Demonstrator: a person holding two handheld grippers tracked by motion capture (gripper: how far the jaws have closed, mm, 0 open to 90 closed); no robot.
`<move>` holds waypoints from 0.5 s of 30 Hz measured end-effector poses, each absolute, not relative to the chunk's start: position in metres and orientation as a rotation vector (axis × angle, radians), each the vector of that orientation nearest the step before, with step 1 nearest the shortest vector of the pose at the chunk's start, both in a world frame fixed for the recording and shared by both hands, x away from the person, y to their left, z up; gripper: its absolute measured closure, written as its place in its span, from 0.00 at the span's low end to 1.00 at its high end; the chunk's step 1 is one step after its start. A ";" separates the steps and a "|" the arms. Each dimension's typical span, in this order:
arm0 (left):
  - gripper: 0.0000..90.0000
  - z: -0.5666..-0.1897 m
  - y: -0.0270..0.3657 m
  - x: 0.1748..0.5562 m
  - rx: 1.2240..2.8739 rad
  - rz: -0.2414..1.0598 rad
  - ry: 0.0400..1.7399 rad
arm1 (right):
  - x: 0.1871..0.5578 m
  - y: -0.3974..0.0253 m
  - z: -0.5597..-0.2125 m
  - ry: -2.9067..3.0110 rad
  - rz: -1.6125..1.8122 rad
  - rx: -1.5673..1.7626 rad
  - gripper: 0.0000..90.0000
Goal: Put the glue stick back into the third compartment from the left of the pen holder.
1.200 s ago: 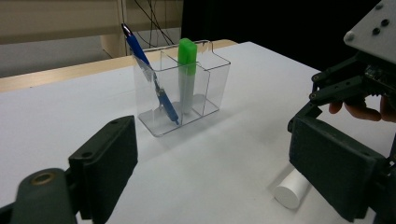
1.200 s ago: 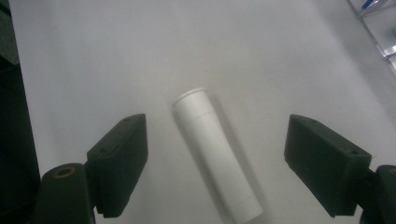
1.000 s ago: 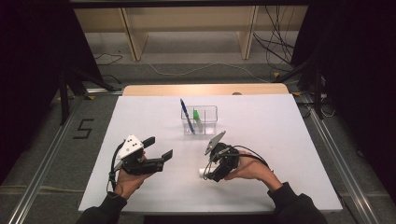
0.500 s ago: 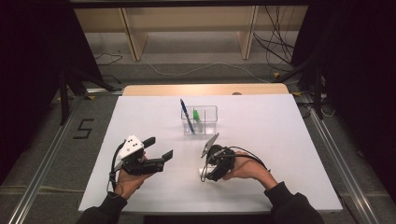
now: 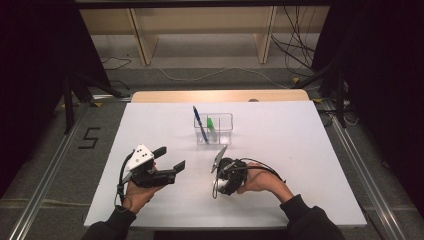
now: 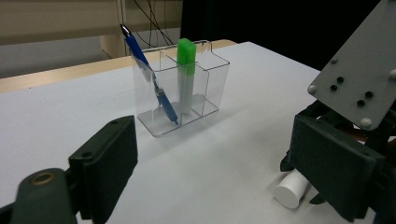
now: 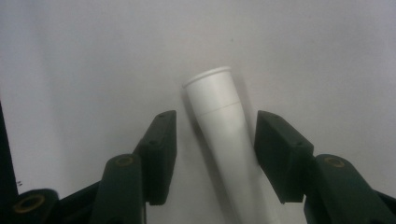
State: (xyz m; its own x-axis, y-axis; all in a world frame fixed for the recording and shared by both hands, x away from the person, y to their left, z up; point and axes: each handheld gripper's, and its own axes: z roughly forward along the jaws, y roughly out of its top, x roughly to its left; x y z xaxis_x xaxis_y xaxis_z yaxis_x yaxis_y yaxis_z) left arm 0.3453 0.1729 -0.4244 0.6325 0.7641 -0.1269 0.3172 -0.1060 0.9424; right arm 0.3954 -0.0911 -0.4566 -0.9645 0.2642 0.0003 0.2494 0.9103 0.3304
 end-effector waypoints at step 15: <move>0.17 -0.423 0.174 0.345 1.691 0.486 0.887 | 0.398 -0.087 -0.461 3.029 0.429 0.378 0.63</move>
